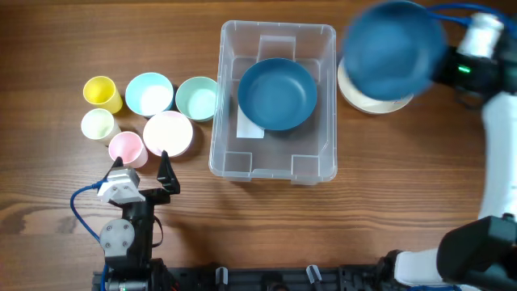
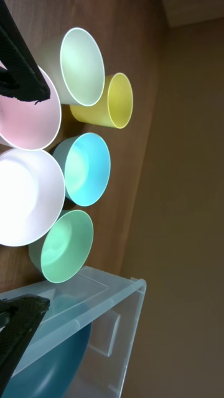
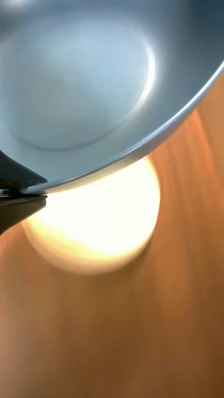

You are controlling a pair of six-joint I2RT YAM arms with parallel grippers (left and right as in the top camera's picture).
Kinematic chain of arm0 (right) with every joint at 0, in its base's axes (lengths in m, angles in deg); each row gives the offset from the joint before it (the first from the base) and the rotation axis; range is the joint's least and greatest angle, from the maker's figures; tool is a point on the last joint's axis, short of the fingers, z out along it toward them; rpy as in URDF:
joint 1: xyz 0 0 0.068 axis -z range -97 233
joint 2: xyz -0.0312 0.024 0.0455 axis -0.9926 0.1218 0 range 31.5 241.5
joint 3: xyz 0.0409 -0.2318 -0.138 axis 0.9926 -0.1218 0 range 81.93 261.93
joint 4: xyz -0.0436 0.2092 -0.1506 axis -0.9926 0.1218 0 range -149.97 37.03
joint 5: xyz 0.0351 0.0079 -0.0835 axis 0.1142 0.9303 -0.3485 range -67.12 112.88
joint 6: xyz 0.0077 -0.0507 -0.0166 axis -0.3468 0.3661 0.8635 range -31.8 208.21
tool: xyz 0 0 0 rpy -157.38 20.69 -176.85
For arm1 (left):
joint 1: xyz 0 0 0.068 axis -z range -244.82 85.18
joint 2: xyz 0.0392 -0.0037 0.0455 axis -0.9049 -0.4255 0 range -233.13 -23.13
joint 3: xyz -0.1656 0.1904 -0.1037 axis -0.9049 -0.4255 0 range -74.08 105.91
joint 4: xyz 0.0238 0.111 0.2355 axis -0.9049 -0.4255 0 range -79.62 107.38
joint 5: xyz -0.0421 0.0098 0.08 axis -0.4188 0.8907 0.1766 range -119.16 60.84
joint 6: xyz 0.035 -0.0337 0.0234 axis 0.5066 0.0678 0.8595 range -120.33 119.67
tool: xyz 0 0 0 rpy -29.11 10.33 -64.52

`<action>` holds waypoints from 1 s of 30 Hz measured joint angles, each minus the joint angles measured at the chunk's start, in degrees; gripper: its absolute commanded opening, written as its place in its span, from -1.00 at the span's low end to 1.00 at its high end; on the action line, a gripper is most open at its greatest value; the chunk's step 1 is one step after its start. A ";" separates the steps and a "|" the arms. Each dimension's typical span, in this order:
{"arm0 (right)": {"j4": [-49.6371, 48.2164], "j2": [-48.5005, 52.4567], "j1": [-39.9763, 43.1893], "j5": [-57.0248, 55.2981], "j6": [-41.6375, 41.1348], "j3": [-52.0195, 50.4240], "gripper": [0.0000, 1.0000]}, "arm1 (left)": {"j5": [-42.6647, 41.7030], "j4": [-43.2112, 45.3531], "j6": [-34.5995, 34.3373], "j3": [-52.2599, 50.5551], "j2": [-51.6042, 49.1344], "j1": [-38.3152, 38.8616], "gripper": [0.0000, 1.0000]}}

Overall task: Pack container
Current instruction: 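Carry the teal plate with the right gripper and stack it in the bin, then move the right gripper to the cream bowl rim and grasp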

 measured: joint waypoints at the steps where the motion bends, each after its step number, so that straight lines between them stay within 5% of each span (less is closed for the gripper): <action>1: -1.64 0.00 -3.48 -0.50 -0.15 0.00 -0.91 | 0.00 -0.02 0.00 0.00 0.00 0.00 0.99; 11: -7.89 3.08 -24.74 -8.70 -0.44 0.00 -0.91 | 0.00 -0.02 0.00 0.00 0.00 0.00 0.99; 20: -7.93 14.23 -28.50 -11.67 -0.46 0.00 -0.91 | 0.00 -0.02 0.00 0.00 0.00 0.00 1.00; 25: -11.76 16.41 -28.50 -11.74 -0.61 -0.02 -0.31 | 0.00 -0.02 0.00 0.00 0.00 0.00 1.00; 30: -17.44 16.17 -28.50 -11.58 -1.05 0.00 -0.25 | 0.00 -0.02 0.00 0.00 0.00 0.00 1.00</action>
